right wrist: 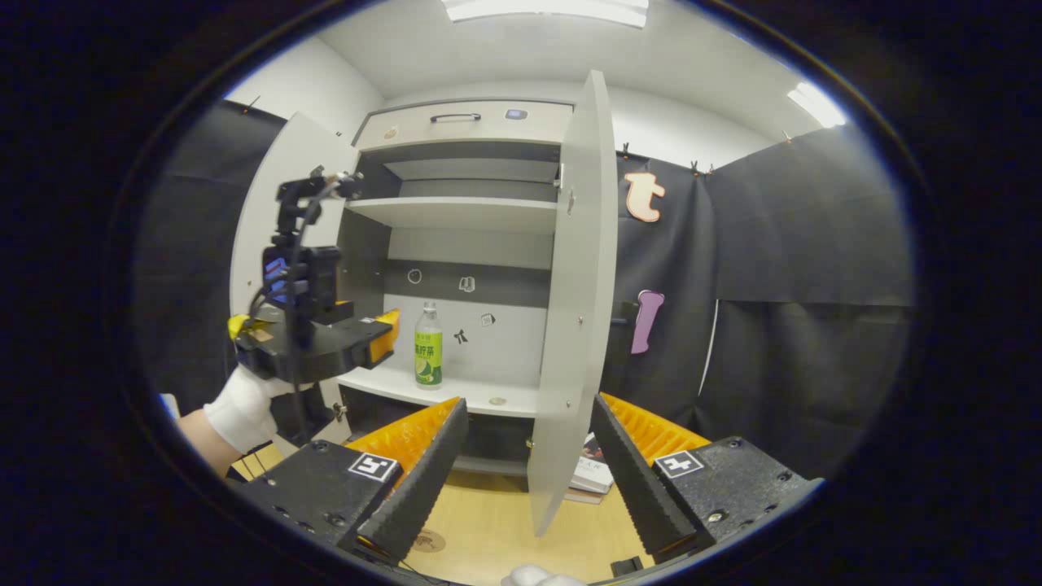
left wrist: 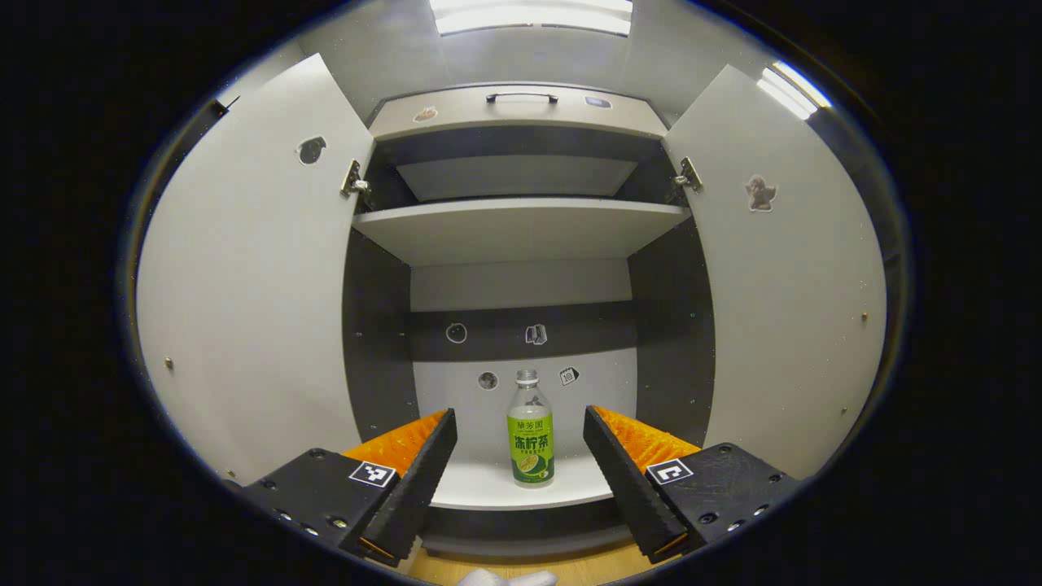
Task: Grasp the bottle in the cabinet with the left hand and place it on the coaster, then close the right door with the right hand and the left door with the left hand.
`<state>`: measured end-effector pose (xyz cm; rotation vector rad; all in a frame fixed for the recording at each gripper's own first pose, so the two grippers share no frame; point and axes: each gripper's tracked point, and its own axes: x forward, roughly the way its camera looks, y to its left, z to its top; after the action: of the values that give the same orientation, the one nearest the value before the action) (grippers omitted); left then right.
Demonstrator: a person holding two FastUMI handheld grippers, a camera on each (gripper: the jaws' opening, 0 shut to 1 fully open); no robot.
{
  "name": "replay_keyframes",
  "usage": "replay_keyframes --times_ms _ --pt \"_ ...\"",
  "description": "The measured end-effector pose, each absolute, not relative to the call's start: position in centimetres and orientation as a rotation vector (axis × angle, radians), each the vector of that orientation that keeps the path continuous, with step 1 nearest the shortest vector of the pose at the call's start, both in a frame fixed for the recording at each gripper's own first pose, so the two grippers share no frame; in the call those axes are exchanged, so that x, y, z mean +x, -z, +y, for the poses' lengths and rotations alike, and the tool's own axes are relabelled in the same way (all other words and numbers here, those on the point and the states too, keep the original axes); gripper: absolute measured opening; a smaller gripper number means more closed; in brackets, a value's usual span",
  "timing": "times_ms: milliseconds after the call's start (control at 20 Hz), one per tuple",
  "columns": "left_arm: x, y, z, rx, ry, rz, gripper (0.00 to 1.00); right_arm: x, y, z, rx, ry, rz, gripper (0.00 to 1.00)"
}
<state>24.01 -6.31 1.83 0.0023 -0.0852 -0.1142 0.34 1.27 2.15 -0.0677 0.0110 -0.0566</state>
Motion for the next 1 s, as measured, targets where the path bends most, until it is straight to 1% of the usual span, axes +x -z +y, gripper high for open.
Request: replay_keyframes --times_ms 100,150,200,250,400,550,600,850,900,950,1000 --pt "27.5 -0.4 -6.8 -0.012 0.107 -0.06 0.96 0.3 -2.1 1.0 -0.077 0.072 0.014 0.96" --pt "29.3 0.5 -6.9 -0.012 0.094 -0.044 0.96 0.4 -2.1 1.0 -0.081 0.077 0.017 0.99" --pt "30.8 1.6 -7.2 -0.013 0.088 -0.028 0.96 0.6 -2.1 1.0 -0.084 0.08 0.023 0.96" --pt "32.2 2.5 -7.7 -0.012 0.086 -0.013 0.96 0.7 -2.0 1.0 -0.088 0.083 0.029 1.0" --pt "35.8 4.8 -8.3 -0.01 0.072 0.017 0.96 1.0 -1.5 0.7 -0.106 0.089 0.048 1.0" --pt "38.0 6.3 -8.4 -0.017 0.066 0.045 0.96 2.2 -0.8 1.3 -0.113 0.083 0.073 1.0" --pt "38.6 6.6 -8.5 -0.019 0.065 0.048 0.96 2.4 -0.5 1.4 -0.116 0.081 0.079 0.96" --pt "39.9 6.7 -8.9 0.004 0.061 0.046 0.96 3.0 0.3 1.7 -0.118 0.065 0.102 0.96" --pt "39.9 6.5 -8.8 0.001 0.054 0.039 0.95 3.0 0.1 1.6 -0.117 0.067 0.1 1.0" --pt "40.0 6.1 -8.5 0.002 0.045 0.03 0.92 3.0 0.2 1.4 -0.118 0.069 0.097 1.0" --pt "39.9 6.0 -8.5 0.0 0.049 0.03 0.76 3.0 0.1 1.3 -0.116 0.07 0.095 1.0"
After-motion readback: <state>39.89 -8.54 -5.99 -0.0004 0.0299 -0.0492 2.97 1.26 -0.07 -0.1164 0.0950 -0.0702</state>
